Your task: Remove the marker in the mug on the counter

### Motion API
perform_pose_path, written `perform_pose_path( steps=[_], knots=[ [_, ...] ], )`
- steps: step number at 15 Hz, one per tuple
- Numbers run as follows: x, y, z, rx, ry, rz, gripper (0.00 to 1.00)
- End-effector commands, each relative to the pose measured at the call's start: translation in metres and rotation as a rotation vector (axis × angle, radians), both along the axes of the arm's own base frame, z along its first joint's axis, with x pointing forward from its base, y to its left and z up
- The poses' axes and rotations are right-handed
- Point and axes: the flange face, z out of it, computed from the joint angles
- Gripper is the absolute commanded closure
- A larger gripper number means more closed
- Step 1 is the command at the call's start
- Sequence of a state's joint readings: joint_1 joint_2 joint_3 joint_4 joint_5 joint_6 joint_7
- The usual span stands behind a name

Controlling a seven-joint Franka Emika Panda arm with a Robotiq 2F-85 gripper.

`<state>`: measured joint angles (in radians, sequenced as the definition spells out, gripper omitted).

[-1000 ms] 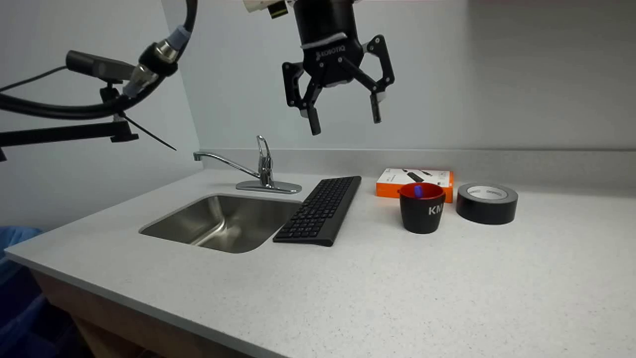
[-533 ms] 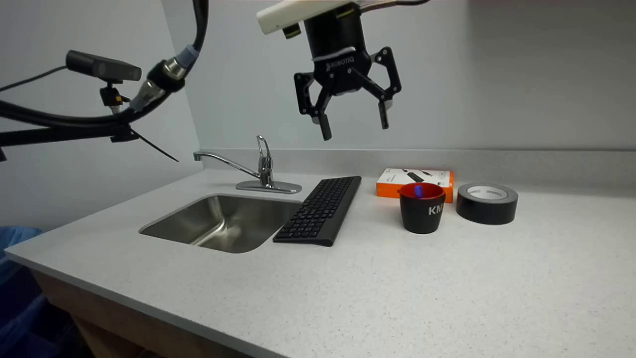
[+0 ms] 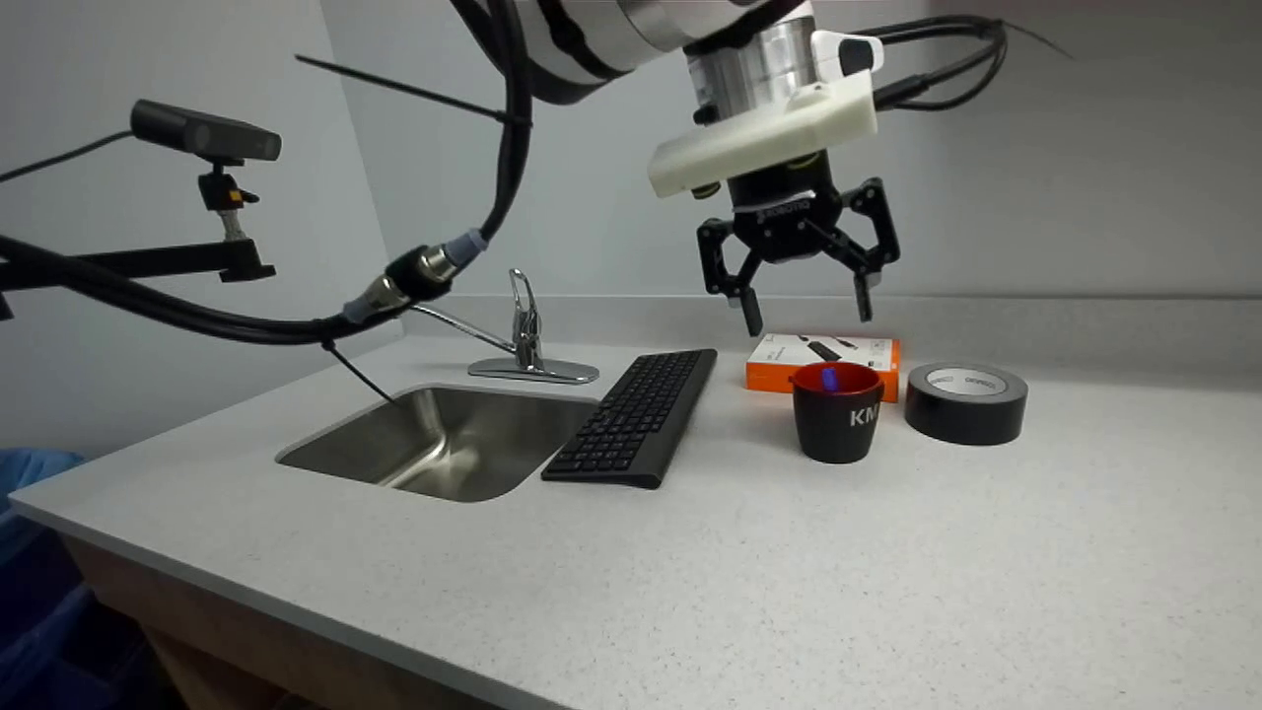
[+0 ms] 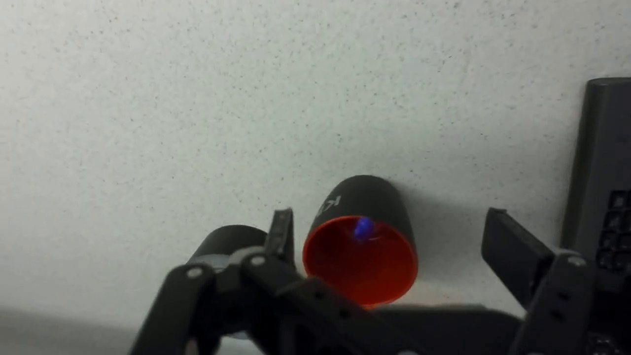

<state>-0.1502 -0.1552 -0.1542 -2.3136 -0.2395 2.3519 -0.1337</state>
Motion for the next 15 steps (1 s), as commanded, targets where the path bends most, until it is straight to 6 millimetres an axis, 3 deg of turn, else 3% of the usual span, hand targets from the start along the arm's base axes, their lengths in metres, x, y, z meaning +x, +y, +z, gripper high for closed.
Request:
perform_pose_path(
  steps=[1, 6, 15],
  knots=[
    [0.001, -0.002, -0.003, 0.001, 0.008, -0.004, 0.00],
    [0.002, 0.000, -0.004, 0.001, 0.009, 0.000, 0.00],
    [0.026, -0.010, -0.047, -0.011, -0.055, -0.038, 0.00]
  ],
)
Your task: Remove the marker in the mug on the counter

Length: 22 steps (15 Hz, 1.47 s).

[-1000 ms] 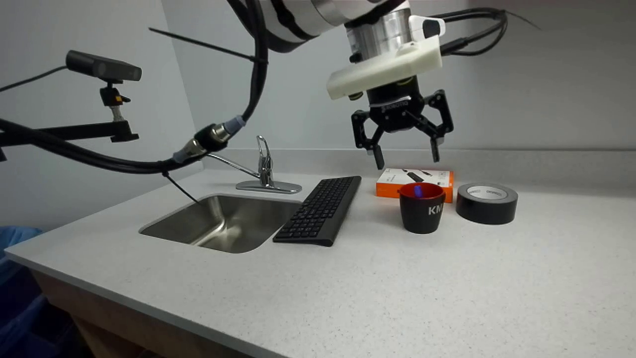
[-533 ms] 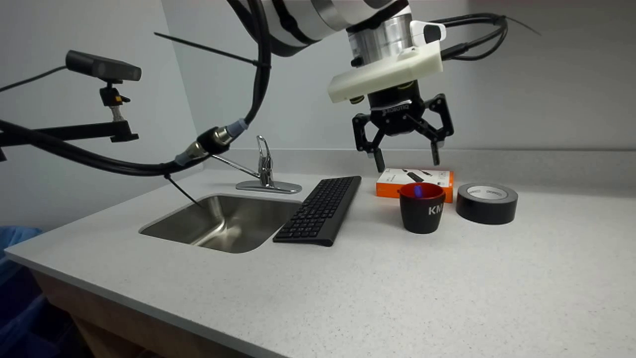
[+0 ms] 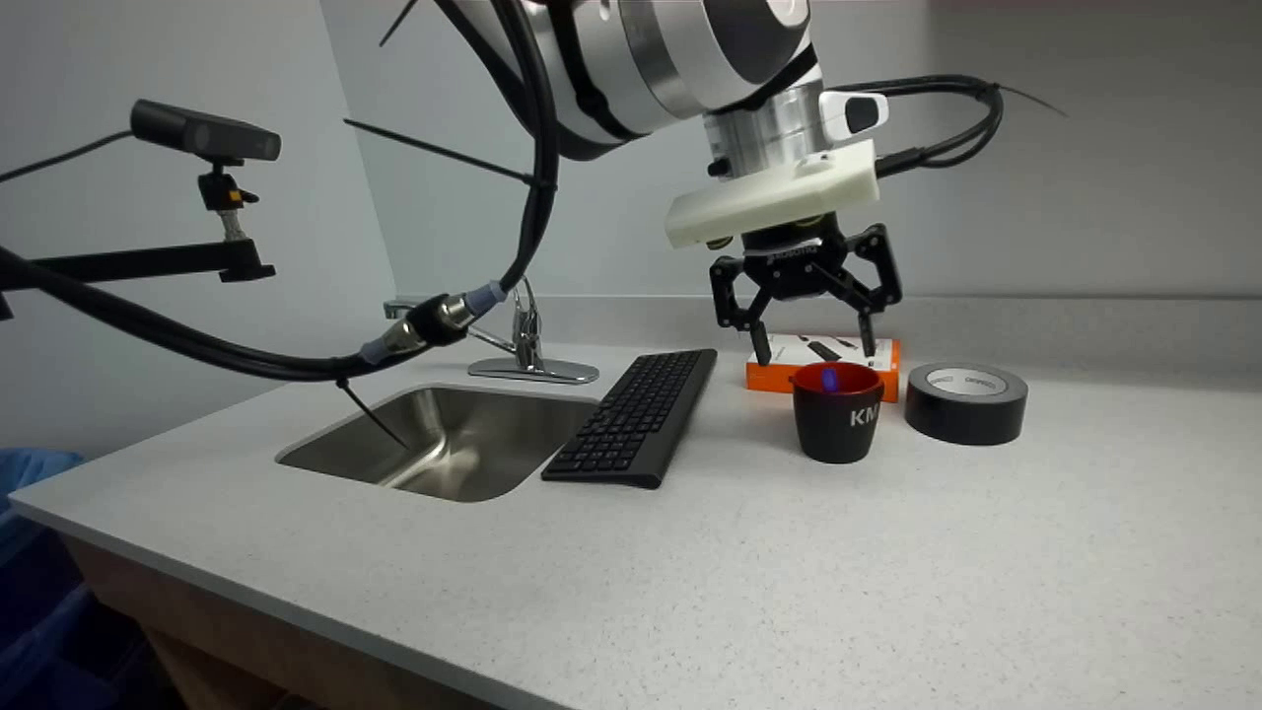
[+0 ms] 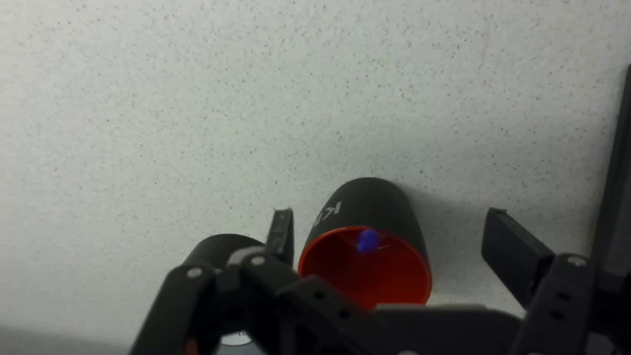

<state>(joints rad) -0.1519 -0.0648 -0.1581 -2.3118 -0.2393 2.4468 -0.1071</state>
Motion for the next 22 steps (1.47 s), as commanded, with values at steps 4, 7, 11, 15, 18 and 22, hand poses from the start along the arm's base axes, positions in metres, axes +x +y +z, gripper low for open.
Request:
perform_pose_path(
  steps=[4, 7, 11, 15, 18, 22],
  knots=[
    [0.021, -0.010, -0.027, -0.013, -0.070, -0.036, 0.00],
    [0.019, -0.014, -0.032, -0.010, -0.062, -0.054, 0.00],
    [0.018, -0.018, -0.030, -0.003, -0.071, -0.061, 0.34],
    [0.019, -0.021, -0.027, -0.001, -0.071, -0.067, 0.67],
    [0.020, -0.021, -0.026, 0.012, -0.072, -0.068, 0.89],
    [0.013, -0.017, -0.013, 0.005, -0.088, -0.057, 0.98]
  ],
)
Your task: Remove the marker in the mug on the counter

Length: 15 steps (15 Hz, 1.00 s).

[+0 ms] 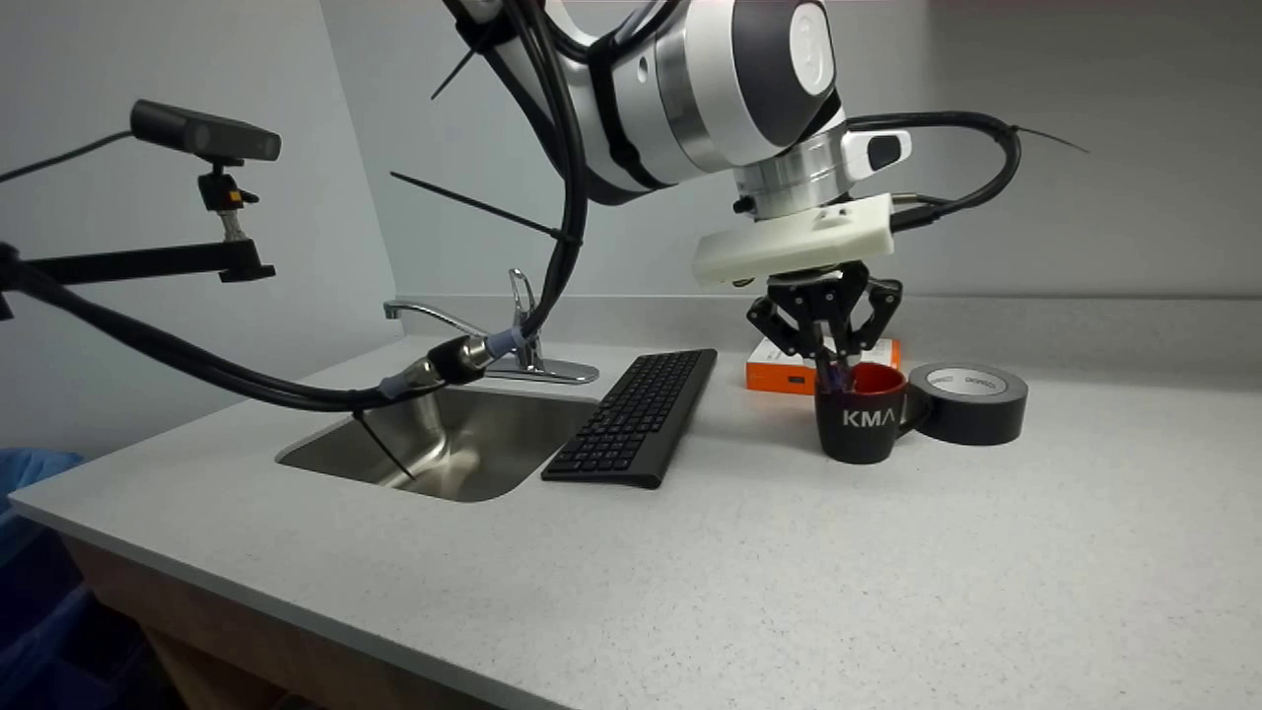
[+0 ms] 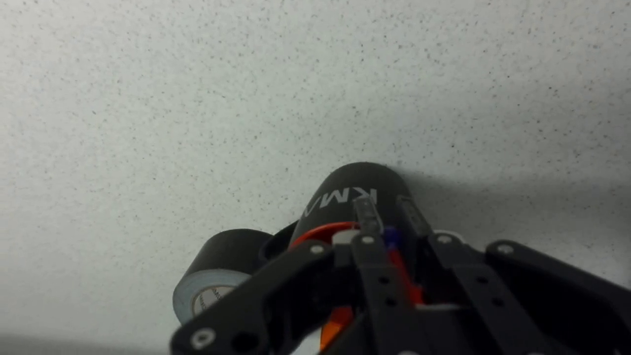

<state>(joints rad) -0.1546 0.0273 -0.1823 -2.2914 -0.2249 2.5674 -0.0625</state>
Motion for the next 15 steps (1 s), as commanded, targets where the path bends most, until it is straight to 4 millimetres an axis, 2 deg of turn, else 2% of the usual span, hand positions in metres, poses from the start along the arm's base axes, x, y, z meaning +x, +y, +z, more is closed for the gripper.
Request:
perform_pose_path(
  steps=[1, 6, 9, 10, 12, 15],
  knots=[
    [-0.007, 0.002, 0.021, -0.007, -0.039, 0.010, 0.96],
    [-0.049, 0.025, 0.077, -0.041, -0.125, 0.126, 0.96],
    [-0.075, 0.054, 0.091, -0.049, -0.159, 0.279, 0.96],
    [-0.080, 0.063, 0.090, -0.051, -0.157, 0.319, 0.96],
    [-0.080, 0.080, 0.076, -0.052, -0.132, 0.377, 0.96],
    [-0.073, 0.092, 0.036, -0.040, -0.060, 0.422, 0.96]
  ],
)
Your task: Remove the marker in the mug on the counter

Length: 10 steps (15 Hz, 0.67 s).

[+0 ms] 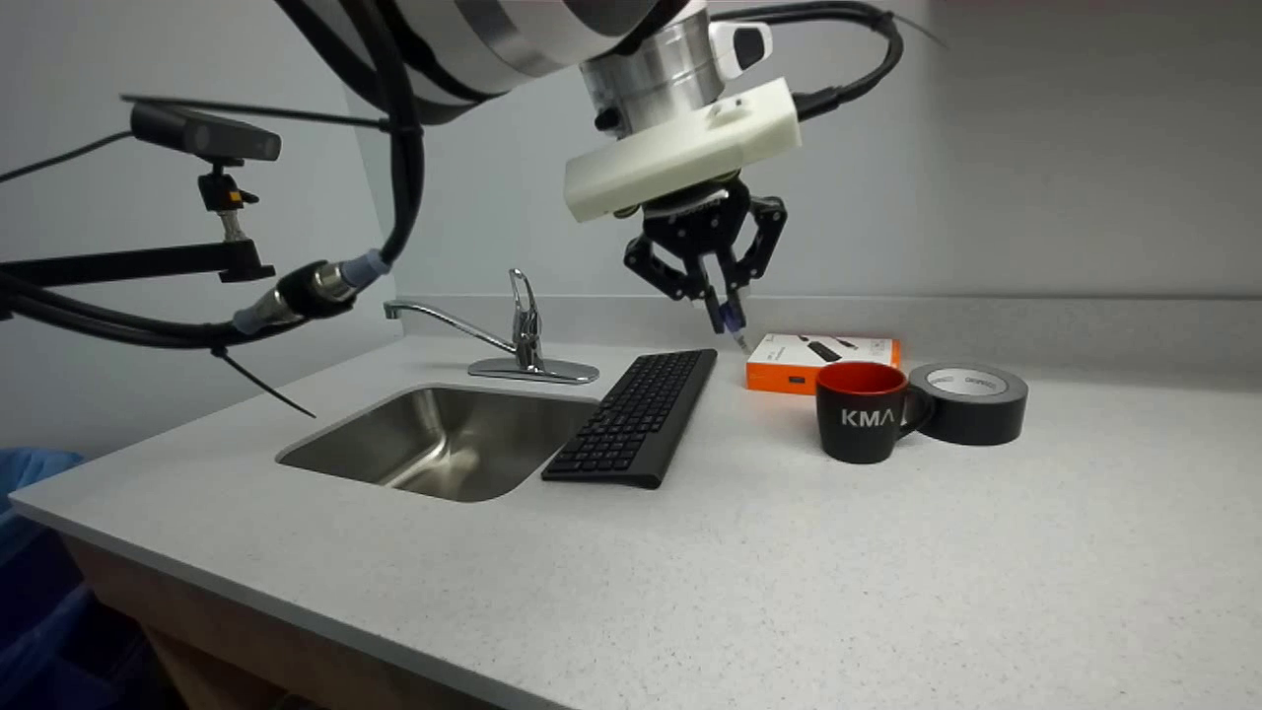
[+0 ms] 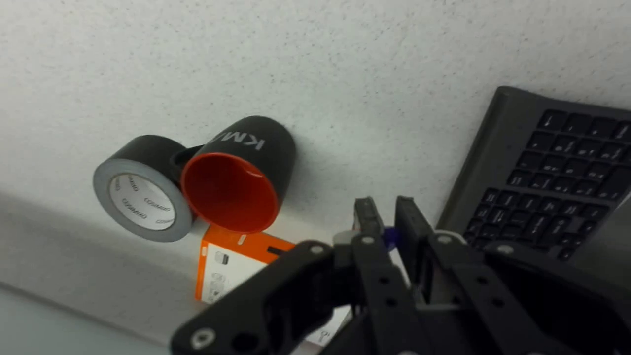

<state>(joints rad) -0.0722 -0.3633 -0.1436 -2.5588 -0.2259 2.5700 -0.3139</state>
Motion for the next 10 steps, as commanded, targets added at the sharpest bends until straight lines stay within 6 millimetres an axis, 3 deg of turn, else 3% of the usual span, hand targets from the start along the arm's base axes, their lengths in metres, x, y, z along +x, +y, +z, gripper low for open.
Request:
perform_pose_path(
  steps=[1, 6, 10],
  knots=[
    [0.005, 0.012, -0.042, 0.005, 0.052, 0.070, 0.96],
    [0.018, 0.006, -0.089, -0.010, 0.178, 0.054, 0.96],
    [0.022, -0.002, -0.112, -0.029, 0.279, 0.039, 0.96]
  ],
)
